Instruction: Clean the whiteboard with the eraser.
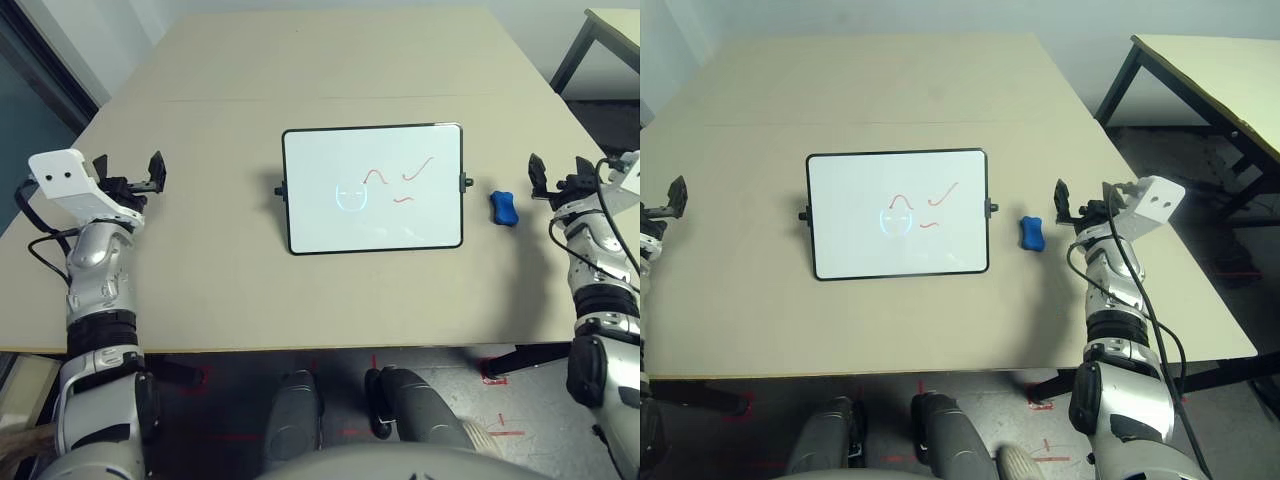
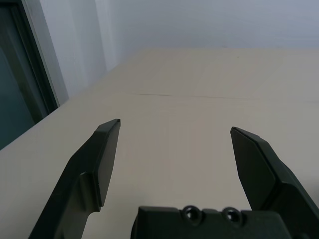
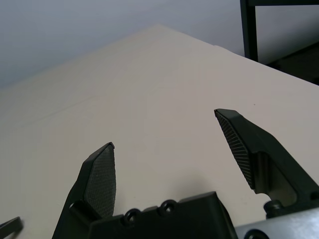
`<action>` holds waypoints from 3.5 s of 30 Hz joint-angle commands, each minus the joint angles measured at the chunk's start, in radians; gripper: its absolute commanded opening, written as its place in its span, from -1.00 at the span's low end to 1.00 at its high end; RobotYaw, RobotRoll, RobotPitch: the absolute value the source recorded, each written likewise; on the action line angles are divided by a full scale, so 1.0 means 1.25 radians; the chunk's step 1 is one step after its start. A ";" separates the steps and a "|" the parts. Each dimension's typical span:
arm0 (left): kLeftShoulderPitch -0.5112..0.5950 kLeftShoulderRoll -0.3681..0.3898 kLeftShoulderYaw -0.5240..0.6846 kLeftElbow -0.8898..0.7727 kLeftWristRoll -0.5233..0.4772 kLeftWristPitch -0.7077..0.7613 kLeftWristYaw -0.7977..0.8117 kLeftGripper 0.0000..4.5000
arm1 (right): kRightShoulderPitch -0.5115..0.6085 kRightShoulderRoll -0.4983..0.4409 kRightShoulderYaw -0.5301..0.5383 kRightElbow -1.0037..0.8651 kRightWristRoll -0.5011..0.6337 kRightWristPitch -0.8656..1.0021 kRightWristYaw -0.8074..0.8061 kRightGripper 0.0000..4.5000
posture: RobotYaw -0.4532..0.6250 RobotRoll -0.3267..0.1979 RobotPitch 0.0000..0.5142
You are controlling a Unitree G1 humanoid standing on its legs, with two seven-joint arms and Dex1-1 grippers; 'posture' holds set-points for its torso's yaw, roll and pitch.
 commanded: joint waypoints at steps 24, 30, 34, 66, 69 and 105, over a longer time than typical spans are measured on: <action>-0.030 0.187 -0.163 -0.471 -0.227 0.506 -0.393 1.00 | 0.084 -0.028 0.094 -0.690 0.059 0.976 -0.103 0.98 | -0.09 0.25 -0.66; -0.072 0.161 -0.227 -0.564 -0.229 0.565 -0.389 1.00 | 0.081 0.002 0.123 -0.695 0.033 1.050 -0.133 0.98 | -0.06 0.25 -0.70; -0.086 0.138 -0.240 -0.581 -0.223 0.579 -0.377 1.00 | 0.084 0.012 0.126 -0.685 0.023 1.062 -0.140 0.98 | -0.05 0.25 -0.70; -0.124 0.081 -0.283 -0.548 -0.204 0.598 -0.379 1.00 | -0.073 0.040 0.124 -0.806 0.017 1.039 -0.122 -1.00 | -0.13 0.25 -0.65; -0.130 0.073 -0.288 -0.538 -0.200 0.593 -0.381 1.00 | -0.086 0.047 0.135 -0.842 0.025 1.083 -0.118 -1.00 | -0.14 0.25 -0.64; -0.169 0.053 -0.307 -0.488 -0.169 0.581 -0.417 1.00 | 0.086 -0.100 0.226 -0.964 -0.006 1.320 -0.076 -1.00 | -0.21 0.25 -0.57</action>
